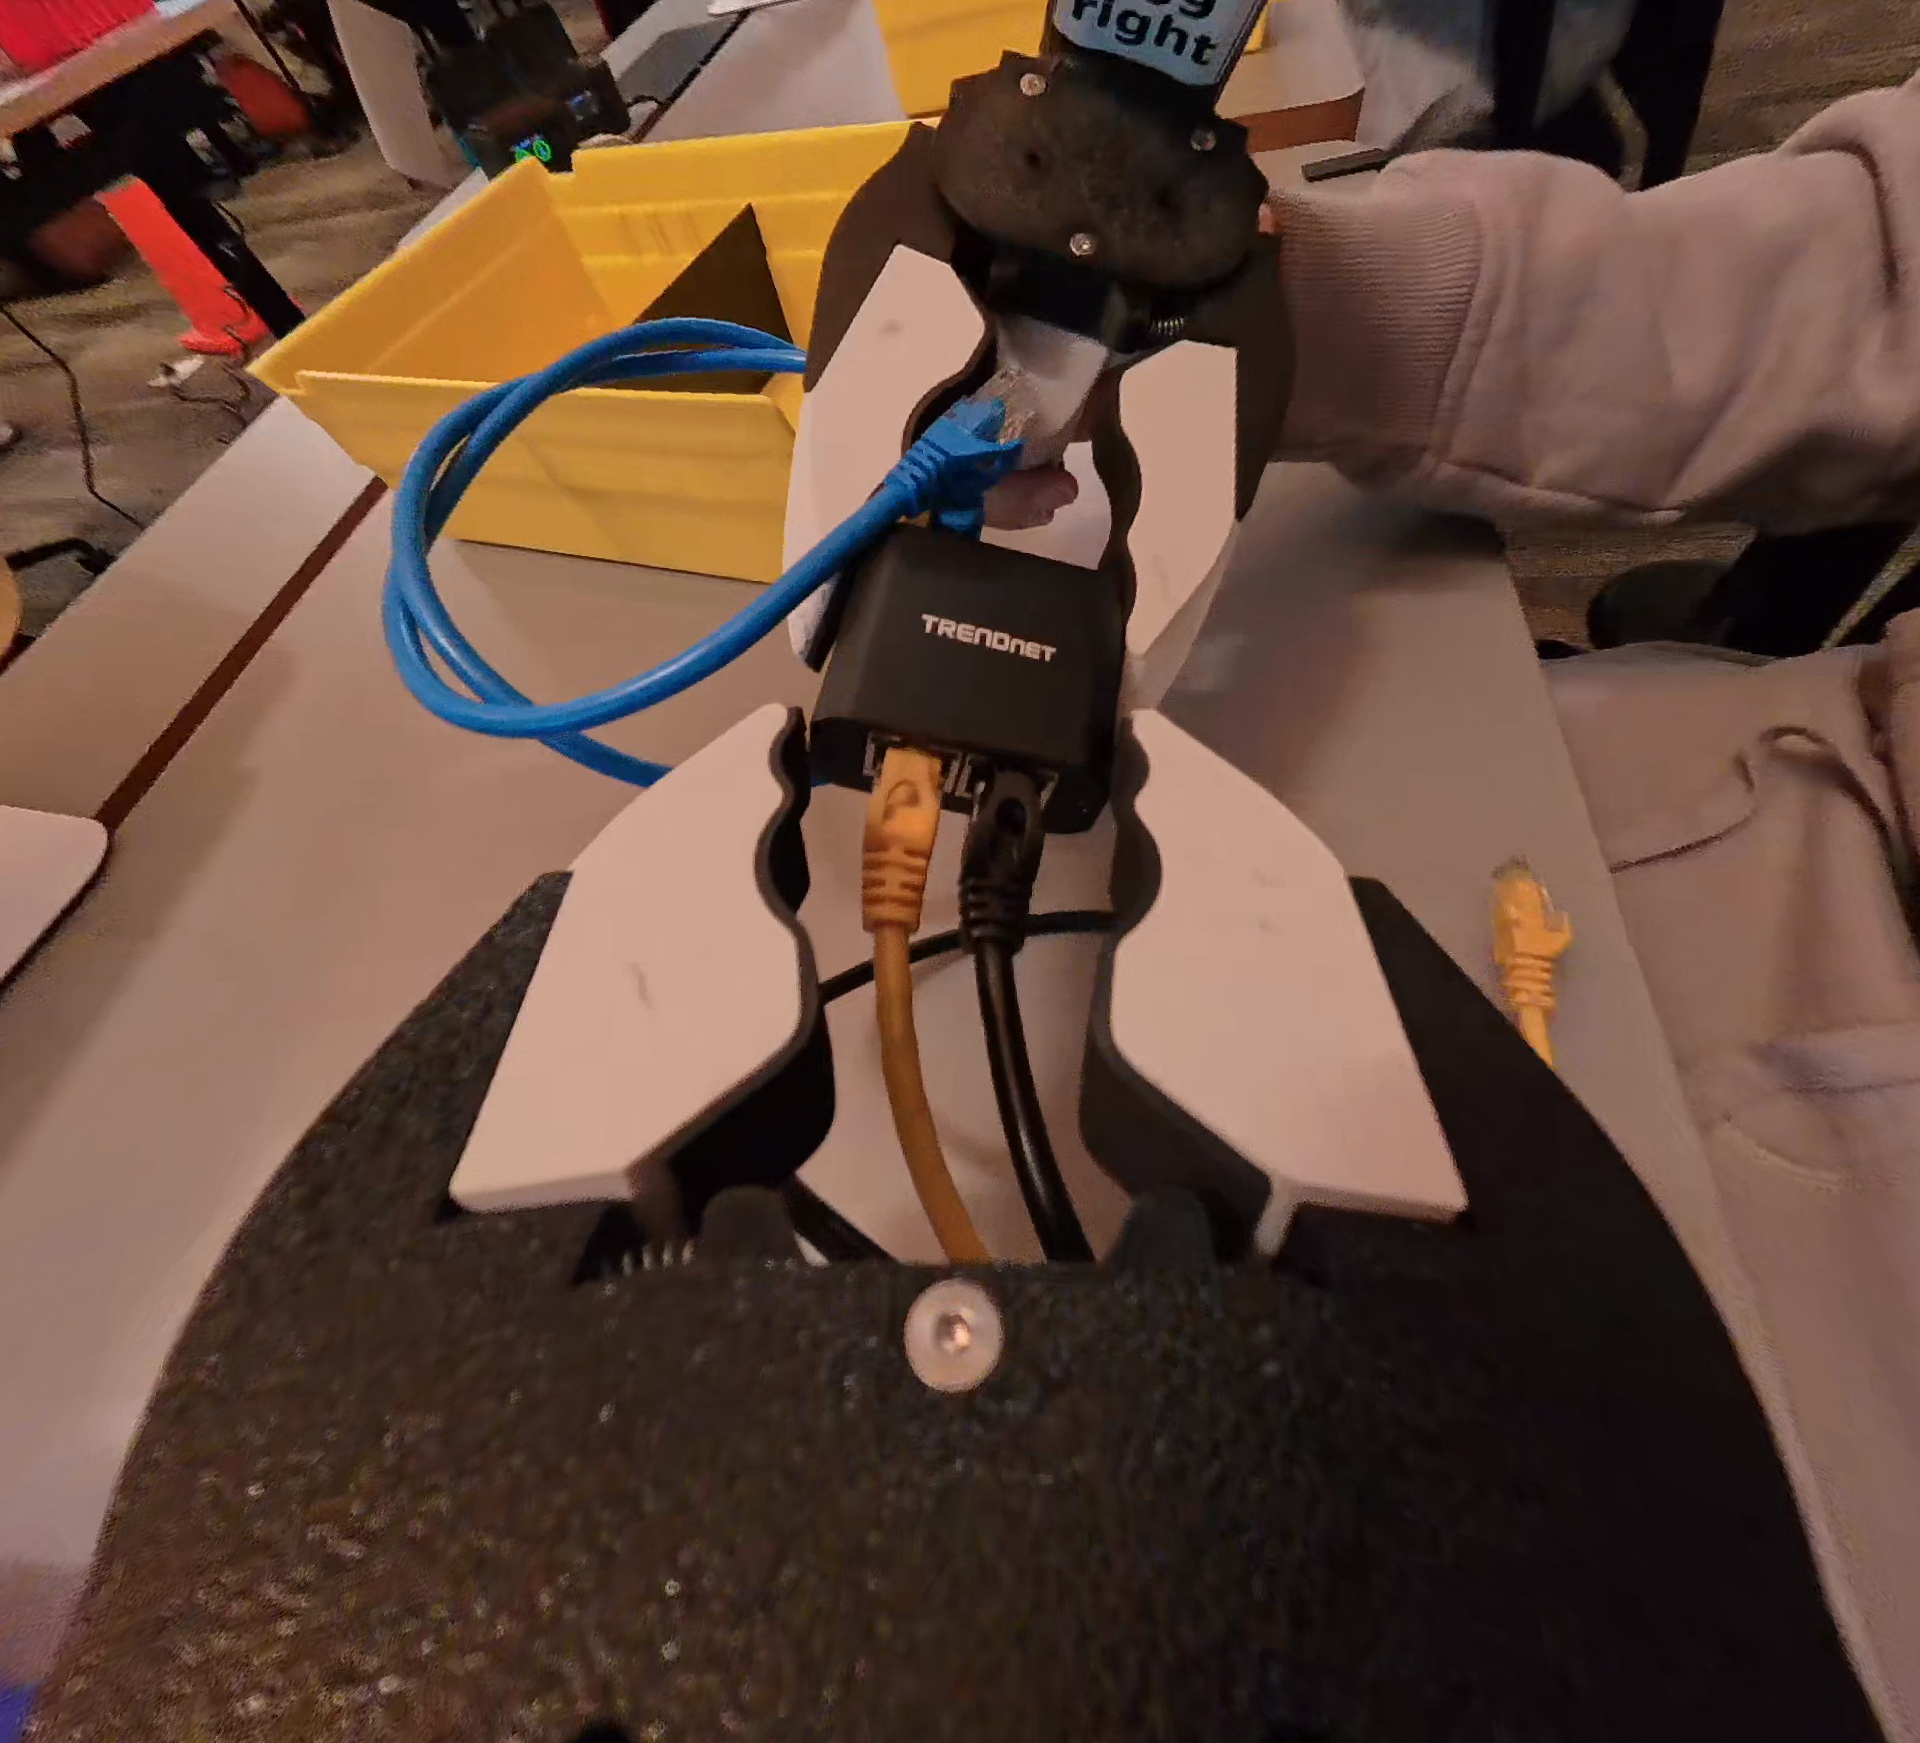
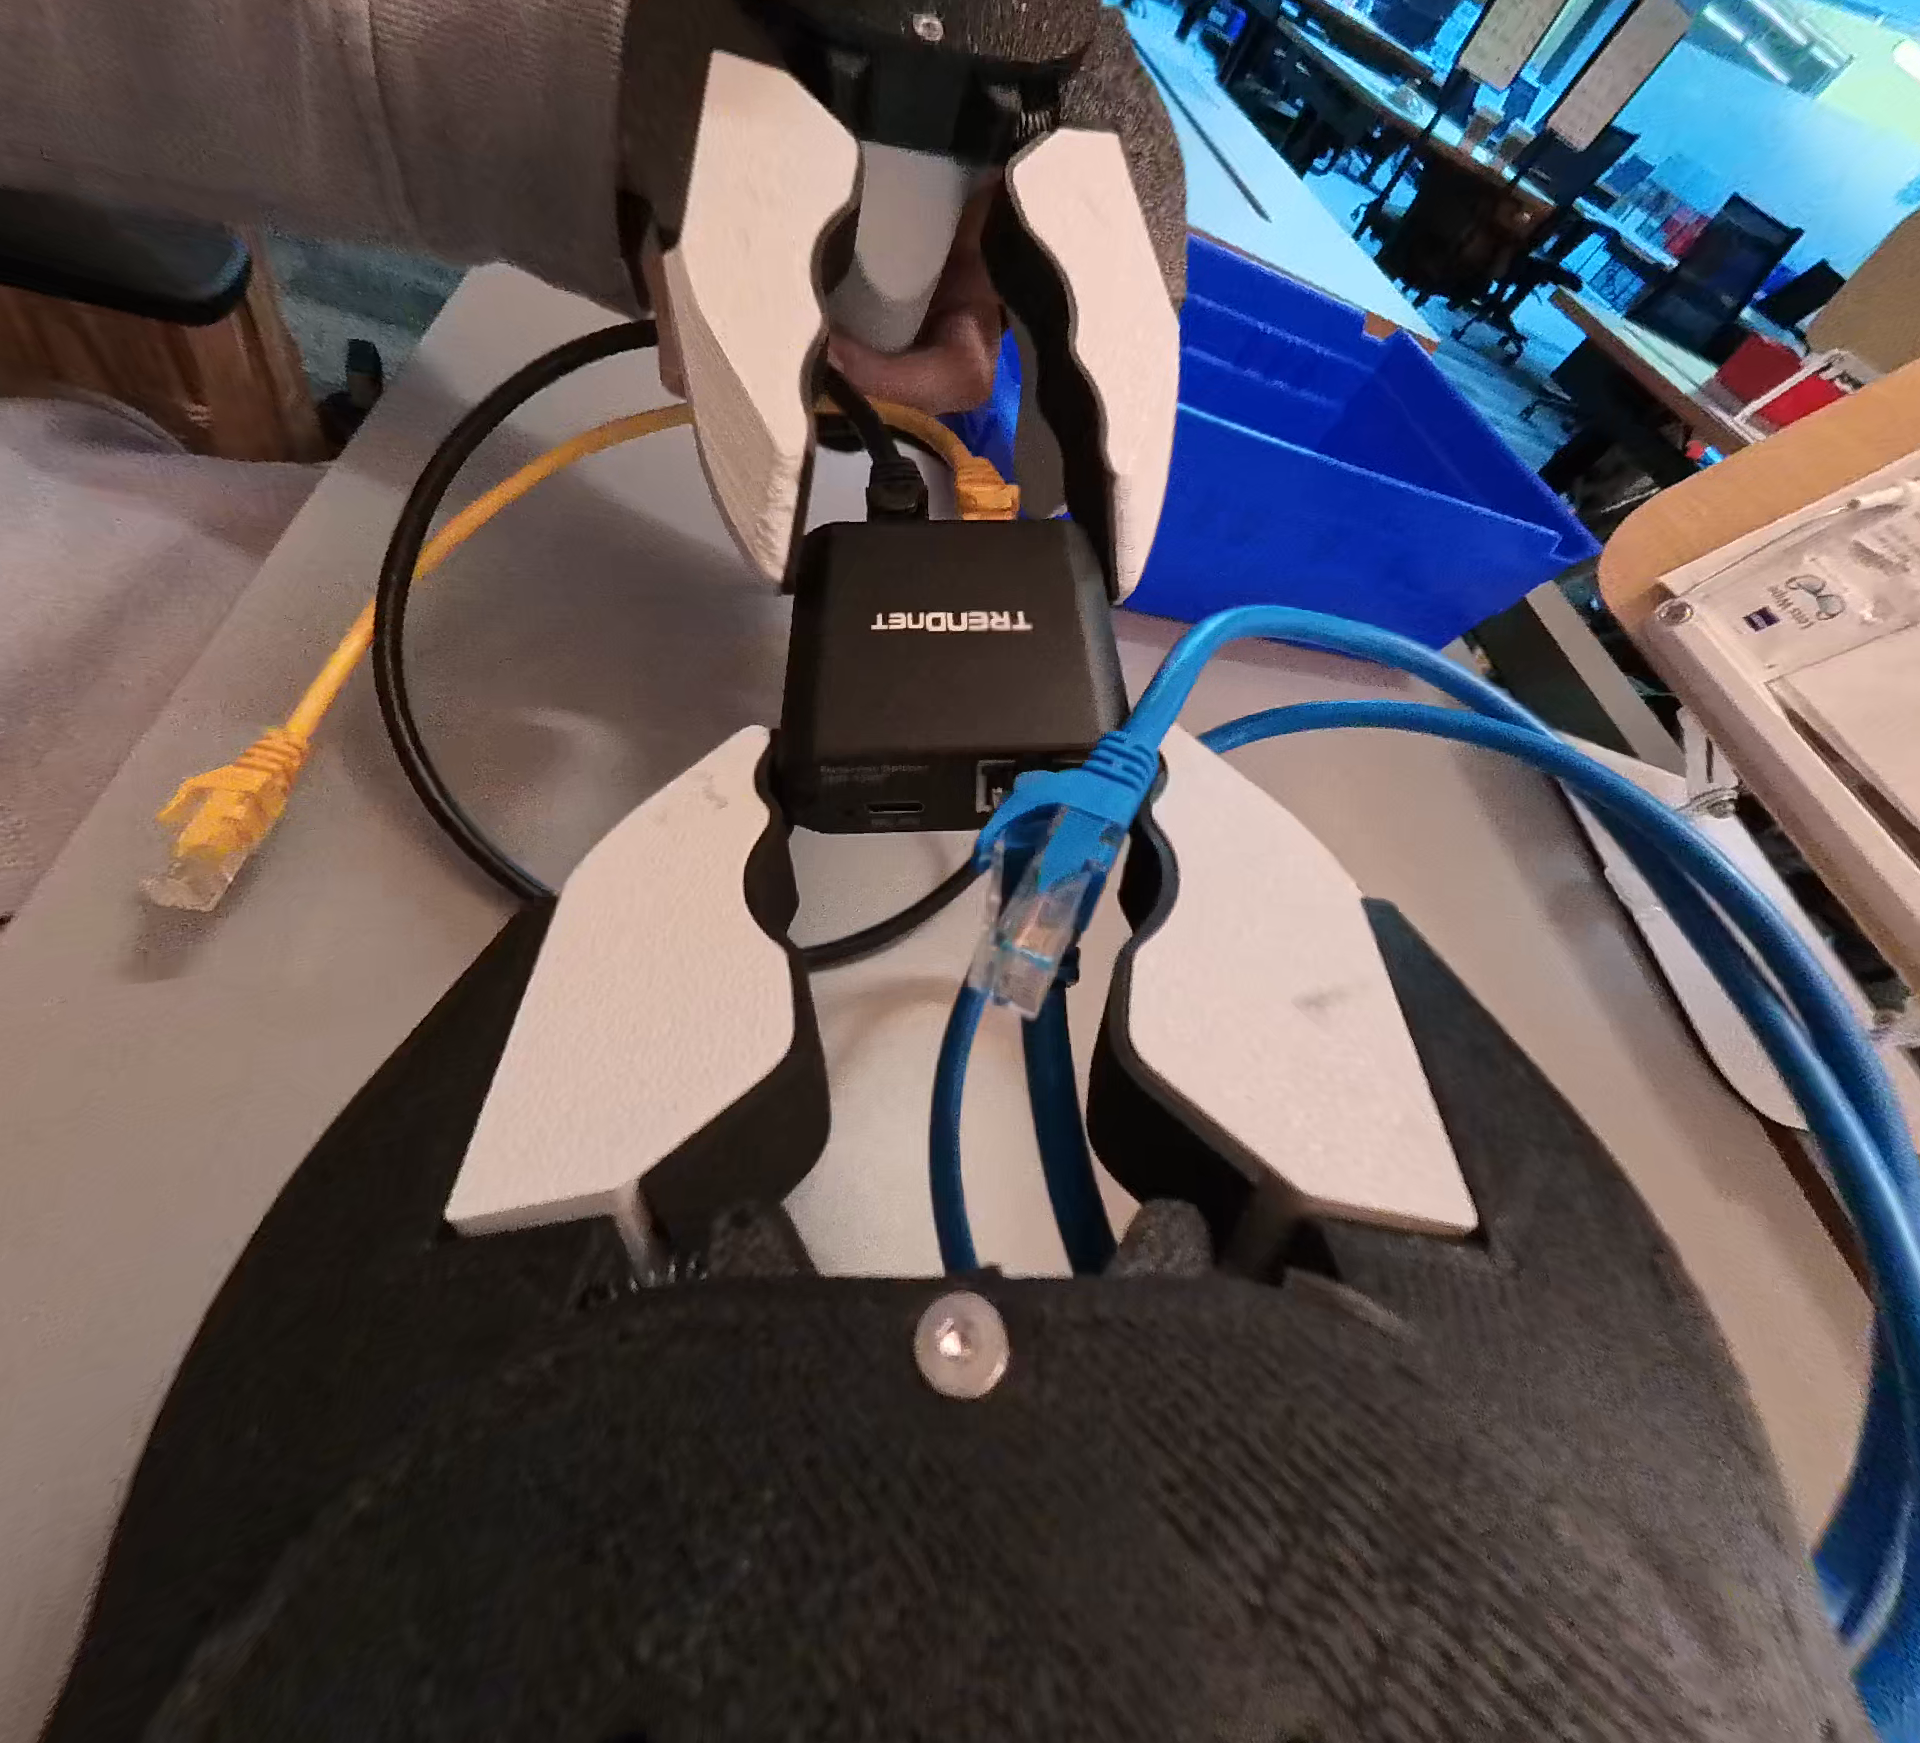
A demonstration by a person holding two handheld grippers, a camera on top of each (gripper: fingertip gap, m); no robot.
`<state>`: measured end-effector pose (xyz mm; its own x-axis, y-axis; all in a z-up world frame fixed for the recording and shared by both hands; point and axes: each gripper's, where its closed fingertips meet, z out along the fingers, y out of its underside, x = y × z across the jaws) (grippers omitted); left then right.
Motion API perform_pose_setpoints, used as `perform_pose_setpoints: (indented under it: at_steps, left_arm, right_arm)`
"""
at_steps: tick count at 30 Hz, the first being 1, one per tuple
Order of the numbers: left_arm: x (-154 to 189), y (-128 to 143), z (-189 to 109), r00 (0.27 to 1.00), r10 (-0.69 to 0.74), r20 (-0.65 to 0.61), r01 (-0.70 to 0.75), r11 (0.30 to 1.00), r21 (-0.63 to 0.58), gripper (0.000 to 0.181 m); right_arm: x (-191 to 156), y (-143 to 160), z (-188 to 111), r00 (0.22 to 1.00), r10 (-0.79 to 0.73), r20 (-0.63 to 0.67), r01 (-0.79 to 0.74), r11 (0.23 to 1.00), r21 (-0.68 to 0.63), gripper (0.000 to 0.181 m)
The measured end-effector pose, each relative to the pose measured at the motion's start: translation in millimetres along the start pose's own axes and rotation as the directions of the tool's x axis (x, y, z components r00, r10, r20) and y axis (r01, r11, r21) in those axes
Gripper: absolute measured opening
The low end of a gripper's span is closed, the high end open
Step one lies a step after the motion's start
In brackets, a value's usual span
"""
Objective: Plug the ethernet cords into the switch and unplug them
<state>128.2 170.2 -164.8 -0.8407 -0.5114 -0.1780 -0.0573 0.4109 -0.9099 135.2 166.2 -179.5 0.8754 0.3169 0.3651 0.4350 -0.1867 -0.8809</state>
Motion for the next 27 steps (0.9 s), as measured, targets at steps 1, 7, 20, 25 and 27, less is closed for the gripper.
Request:
perform_pose_setpoints:
  at_steps: [1, 7, 20, 25, 27]
  left_arm:
    - [0.8, 2.3, 0.5, 1.000, 0.012, 0.001, -0.012, 1.000, 0.007, 0.055]
    - [5.4, -2.0, 5.8, 0.999, -0.035, 0.013, 0.033, 0.988, 0.154, 0.055]
    - [8.0, 3.7, 11.8, 0.991, -0.019, 0.135, -0.003, 0.987, 0.158, 0.056]
    - [-7.5, 2.3, 0.8, 0.971, -0.104, 0.214, 0.049, 0.968, 0.247, 0.056]
    - [-18.0, 5.0, -7.0, 0.949, -0.166, 0.269, 0.084, 0.952, 0.293, 0.056]
  right_arm:
    - [-1.3, 1.3, -0.7, 1.000, 0.008, 0.014, -0.007, 1.000, -0.003, 0.061]
    - [-3.4, -1.7, -9.0, 0.999, 0.030, 0.045, -0.032, 0.998, 0.054, 0.061]
    - [-8.8, 7.0, -4.2, 0.995, 0.046, 0.089, -0.049, 0.998, 0.031, 0.061]
    - [21.9, -17.1, -23.4, 0.991, 0.090, -0.102, -0.078, 0.990, 0.116, 0.084]
    - [35.1, -39.1, -45.6, 0.976, 0.099, -0.194, -0.067, 0.985, 0.162, 0.085]
